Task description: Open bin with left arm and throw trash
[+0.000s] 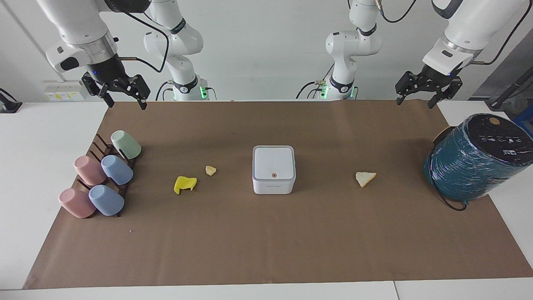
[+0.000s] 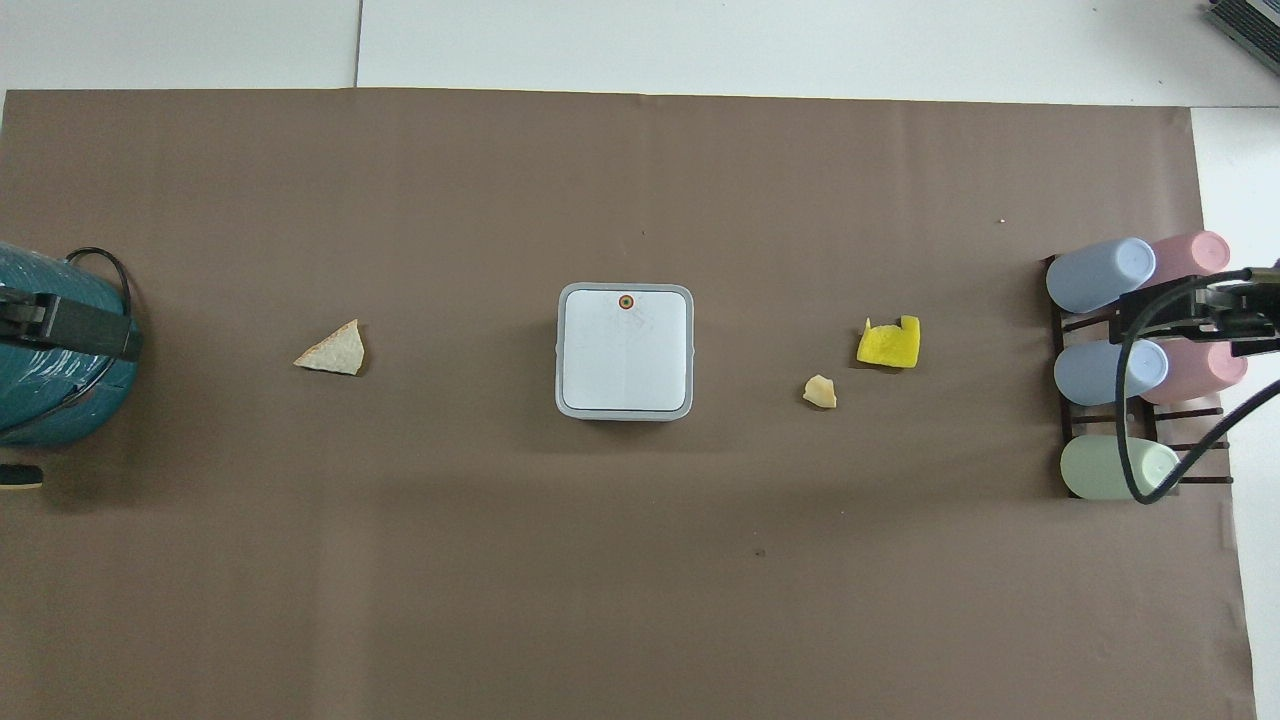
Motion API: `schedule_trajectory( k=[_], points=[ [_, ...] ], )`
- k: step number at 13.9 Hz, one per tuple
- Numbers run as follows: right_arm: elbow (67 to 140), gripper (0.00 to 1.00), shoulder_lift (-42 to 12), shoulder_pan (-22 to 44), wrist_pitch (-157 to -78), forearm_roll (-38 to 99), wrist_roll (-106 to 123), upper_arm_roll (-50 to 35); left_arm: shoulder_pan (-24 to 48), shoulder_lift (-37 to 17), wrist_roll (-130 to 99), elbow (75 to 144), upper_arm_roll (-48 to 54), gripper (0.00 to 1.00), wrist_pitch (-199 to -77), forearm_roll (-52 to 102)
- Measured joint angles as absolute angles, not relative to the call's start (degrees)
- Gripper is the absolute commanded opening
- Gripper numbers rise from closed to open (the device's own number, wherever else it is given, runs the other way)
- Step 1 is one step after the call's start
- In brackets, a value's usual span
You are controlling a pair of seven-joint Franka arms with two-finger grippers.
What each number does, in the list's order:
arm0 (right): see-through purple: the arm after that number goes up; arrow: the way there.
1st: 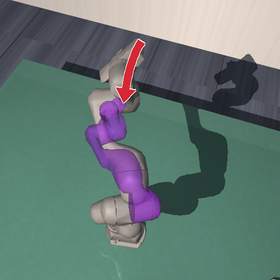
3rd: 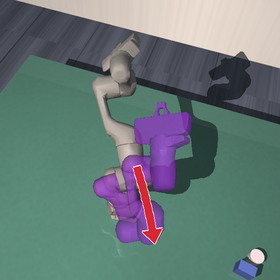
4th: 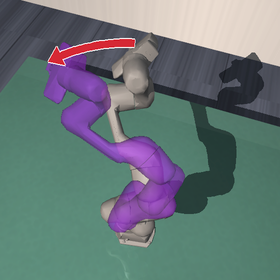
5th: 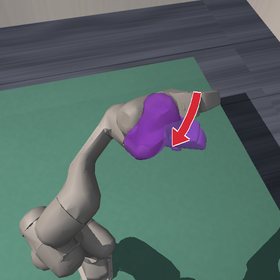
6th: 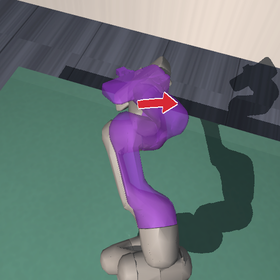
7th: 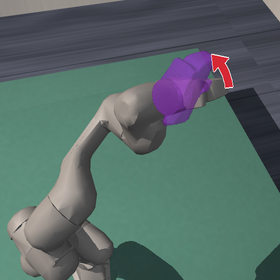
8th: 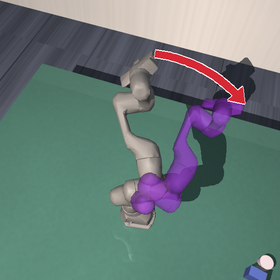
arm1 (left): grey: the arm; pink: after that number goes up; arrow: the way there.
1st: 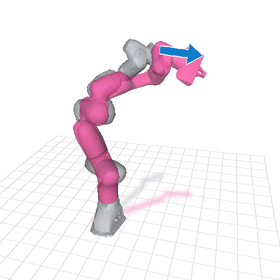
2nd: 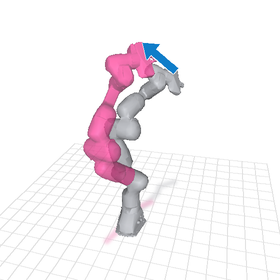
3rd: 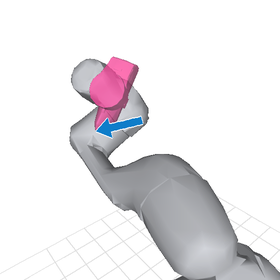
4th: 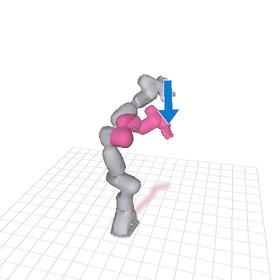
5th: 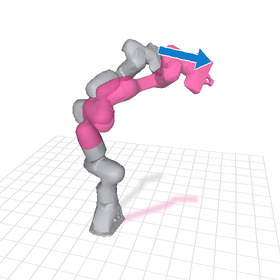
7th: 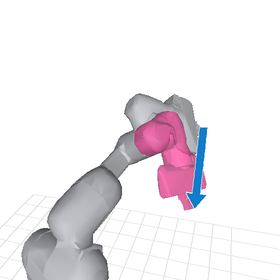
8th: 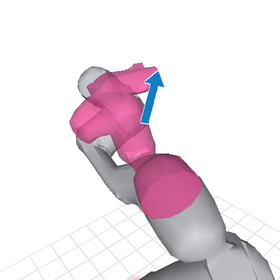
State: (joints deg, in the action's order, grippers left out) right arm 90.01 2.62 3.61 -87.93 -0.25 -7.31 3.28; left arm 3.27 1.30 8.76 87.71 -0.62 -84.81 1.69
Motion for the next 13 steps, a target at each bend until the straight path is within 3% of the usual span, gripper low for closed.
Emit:
schedule_trajectory(
  k=[13],
  points=[
    [90.3, 1.00, 2.7, 3.6, -87.9, -0.2, -7.3, 3.3, 3.8, 1.3, 8.7, 88.8, 0.0, 1.00, -89.3, 1.7]
  ],
)
